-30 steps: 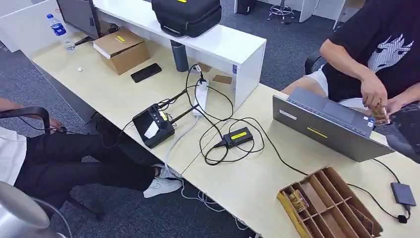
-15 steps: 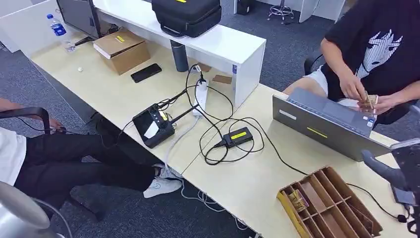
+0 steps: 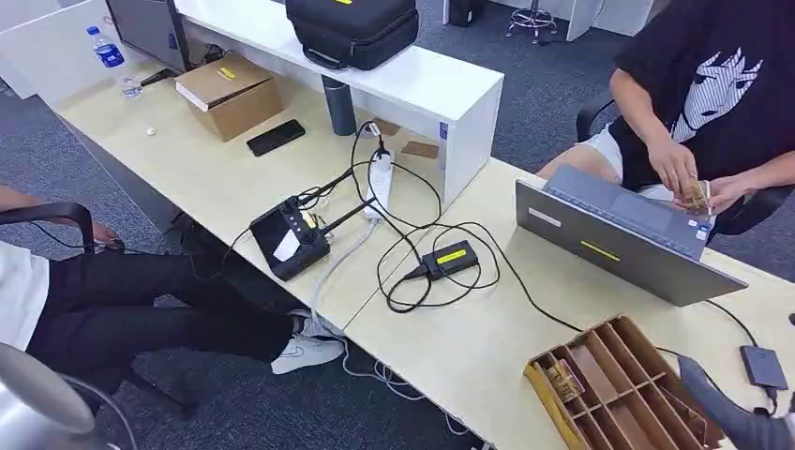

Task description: Pass the card to the sensor for recognition and then transmit it.

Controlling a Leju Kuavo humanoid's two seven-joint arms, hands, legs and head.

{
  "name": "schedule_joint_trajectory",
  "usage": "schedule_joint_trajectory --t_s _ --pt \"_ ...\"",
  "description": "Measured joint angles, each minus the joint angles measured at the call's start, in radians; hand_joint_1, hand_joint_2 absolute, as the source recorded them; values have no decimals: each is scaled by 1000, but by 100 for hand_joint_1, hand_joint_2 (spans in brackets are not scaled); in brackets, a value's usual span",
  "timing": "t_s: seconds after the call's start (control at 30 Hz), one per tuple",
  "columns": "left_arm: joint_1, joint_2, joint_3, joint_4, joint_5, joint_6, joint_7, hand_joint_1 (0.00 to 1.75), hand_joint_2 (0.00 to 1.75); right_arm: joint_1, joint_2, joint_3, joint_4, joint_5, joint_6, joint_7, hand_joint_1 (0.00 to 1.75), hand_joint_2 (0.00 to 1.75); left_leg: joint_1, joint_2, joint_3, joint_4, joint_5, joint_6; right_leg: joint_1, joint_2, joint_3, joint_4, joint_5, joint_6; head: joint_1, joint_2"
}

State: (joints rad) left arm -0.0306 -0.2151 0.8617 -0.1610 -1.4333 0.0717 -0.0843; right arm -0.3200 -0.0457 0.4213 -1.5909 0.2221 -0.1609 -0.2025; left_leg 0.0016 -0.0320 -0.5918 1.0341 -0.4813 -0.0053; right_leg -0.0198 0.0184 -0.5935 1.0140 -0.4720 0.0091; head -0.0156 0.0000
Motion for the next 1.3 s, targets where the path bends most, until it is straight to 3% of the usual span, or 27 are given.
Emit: schedule_joint_trajectory --t_s 0.2,0.47,0.73,1.0,1.13,1.3 --pt "7 -5 27 0 20 15 -6 0 175 179 -27 -70 -132 -12 -36 -41 0 175 0 1 0 0 0 0 0 0 0 0 0 0 0 0" --pt "11 -9 47 2 35 35 -16 0 175 299 -30 -210 -237 -125 -69 -78 0 175 0 1 0 0 0 0 0 0 0 0 0 0 0 0" --pt "11 -11 55 5 36 52 -21 0 175 349 -8 -358 -283 -195 -136 -94 0 175 0 1 0 0 0 0 0 0 1 0 0 0 0 0" --pt "11 -11 62 10 32 57 -22 0 175 367 14 -453 -291 -248 -172 -82 0 175 0 1 0 0 0 0 0 0 1 0 0 0 0 0" --pt "10 -12 69 13 24 64 -22 0 175 368 32 -551 -258 -350 -179 -66 0 175 0 1 0 0 0 0 0 0 1 0 0 0 0 0" --pt "8 -12 69 14 8 67 -14 0 175 367 55 -688 -171 -387 -199 -68 0 175 0 1 0 0 0 0 0 0 1 0 0 0 0 0"
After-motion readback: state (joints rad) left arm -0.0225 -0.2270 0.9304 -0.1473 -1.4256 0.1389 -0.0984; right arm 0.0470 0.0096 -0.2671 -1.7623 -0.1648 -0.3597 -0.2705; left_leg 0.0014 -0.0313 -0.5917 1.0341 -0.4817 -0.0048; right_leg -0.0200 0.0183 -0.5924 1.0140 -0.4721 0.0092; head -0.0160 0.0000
